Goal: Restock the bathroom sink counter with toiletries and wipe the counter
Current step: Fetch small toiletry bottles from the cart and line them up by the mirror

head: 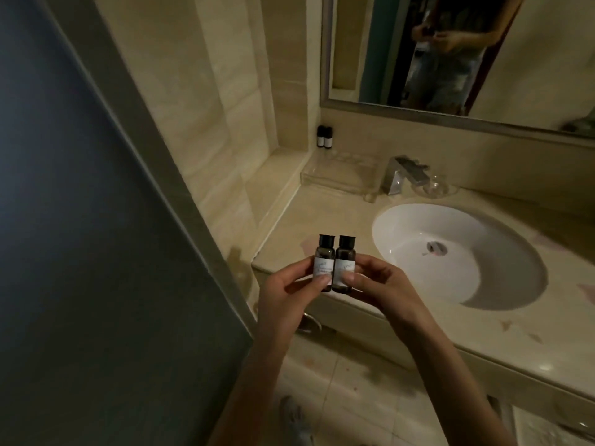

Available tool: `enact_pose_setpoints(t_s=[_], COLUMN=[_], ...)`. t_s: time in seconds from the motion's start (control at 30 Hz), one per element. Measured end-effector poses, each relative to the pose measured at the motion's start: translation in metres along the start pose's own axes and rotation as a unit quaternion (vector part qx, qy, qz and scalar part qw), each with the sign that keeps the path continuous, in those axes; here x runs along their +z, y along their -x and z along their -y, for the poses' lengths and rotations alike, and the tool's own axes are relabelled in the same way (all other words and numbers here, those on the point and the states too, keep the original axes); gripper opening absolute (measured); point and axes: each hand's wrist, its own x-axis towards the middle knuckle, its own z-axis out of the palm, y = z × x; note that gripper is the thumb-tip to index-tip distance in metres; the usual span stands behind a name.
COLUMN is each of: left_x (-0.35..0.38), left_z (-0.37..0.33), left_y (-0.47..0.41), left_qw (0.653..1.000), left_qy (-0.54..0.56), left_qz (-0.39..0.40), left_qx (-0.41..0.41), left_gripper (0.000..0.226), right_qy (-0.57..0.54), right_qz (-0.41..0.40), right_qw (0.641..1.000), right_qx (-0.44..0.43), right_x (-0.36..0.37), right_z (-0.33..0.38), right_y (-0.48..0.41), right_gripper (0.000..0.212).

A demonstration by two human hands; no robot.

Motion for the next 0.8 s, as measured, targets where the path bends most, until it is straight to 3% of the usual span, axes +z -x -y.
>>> enact_pose_setpoints(t_s=[0.3, 0.6, 0.8], left_x=[0.008, 0.055, 0.09], left_z=[-0.001, -0.007, 0.007], left_y=[-0.129, -0.274, -0.381], left_qw=[0.998, 0.999, 0.997], left_qy=[0.01, 0.037, 0.043], left_qz=[0.054, 0.028, 0.004], left_qx=[-0.04, -0.027, -0.07], left_gripper=[0.032, 0.028, 0.026], right_qy=[-0.034, -0.022, -0.024], right_qz=[-0.061, -0.053, -0.035], right_qw=[0.997, 0.998, 0.995], right_qx=[0.032, 0.034, 0.086], right_x=[-0.011, -0.054, -0.093], right_z=[0.012, 0.045, 0.049], right_y=[-0.113, -0.253, -0.367], right_gripper=[0.036, 0.04, 0.032])
